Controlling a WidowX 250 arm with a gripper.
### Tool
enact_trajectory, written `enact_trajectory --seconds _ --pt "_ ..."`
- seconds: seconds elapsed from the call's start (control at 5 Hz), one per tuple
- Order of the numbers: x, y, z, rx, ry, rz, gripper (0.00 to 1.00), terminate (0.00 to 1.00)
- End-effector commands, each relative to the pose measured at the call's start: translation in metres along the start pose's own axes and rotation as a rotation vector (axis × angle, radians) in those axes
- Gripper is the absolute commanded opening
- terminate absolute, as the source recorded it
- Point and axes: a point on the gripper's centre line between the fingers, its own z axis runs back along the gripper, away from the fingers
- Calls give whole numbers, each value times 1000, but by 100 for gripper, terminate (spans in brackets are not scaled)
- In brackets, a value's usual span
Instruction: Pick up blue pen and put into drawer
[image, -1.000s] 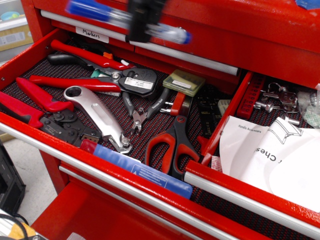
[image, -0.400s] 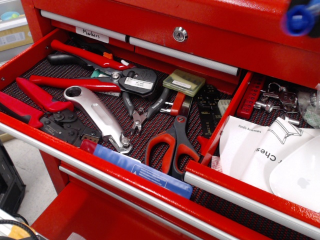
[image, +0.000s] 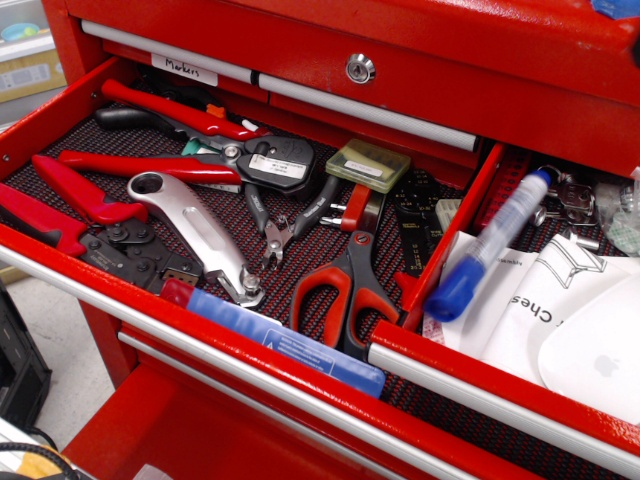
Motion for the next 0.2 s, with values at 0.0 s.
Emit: enact_trajectory --seconds 0.0 --pt "25 18 21 -36 -50 30 100 100"
